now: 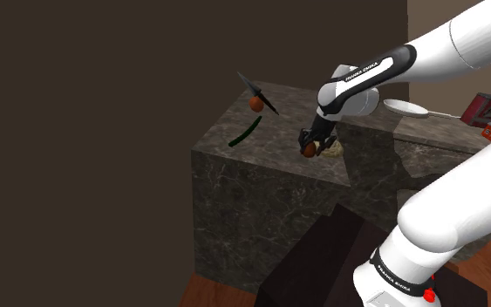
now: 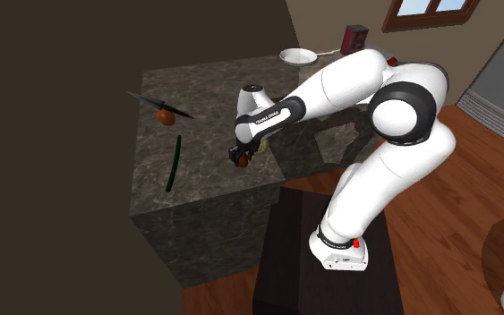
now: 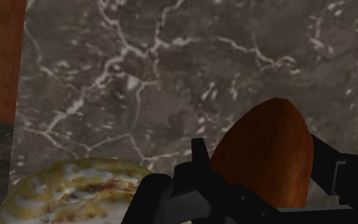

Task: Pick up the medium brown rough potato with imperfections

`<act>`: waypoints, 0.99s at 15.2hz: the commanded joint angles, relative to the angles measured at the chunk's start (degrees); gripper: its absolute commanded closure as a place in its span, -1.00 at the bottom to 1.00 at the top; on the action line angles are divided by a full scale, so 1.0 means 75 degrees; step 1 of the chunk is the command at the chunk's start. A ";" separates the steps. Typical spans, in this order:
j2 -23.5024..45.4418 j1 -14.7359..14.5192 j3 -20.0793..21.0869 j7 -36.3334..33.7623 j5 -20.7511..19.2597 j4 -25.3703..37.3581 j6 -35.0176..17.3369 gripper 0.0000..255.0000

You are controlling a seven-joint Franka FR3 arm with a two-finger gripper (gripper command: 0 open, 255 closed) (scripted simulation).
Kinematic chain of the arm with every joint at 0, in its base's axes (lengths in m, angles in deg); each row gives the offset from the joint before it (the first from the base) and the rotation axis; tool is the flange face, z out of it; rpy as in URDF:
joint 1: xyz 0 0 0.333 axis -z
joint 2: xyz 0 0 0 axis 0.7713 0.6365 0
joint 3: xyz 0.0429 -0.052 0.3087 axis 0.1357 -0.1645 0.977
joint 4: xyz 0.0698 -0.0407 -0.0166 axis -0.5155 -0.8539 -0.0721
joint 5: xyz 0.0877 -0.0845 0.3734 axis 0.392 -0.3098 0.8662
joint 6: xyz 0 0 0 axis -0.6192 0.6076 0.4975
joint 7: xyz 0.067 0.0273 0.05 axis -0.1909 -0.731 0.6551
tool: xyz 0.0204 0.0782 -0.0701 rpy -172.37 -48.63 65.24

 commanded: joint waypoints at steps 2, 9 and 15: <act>-0.0181 0.0029 0.0017 -0.0057 -0.0065 0.0124 0.0302 1.00; -0.0631 0.0079 0.0083 -0.0208 -0.0195 0.0500 0.1118 1.00; -0.0892 0.0101 0.0126 -0.0295 -0.0255 0.0830 0.1704 1.00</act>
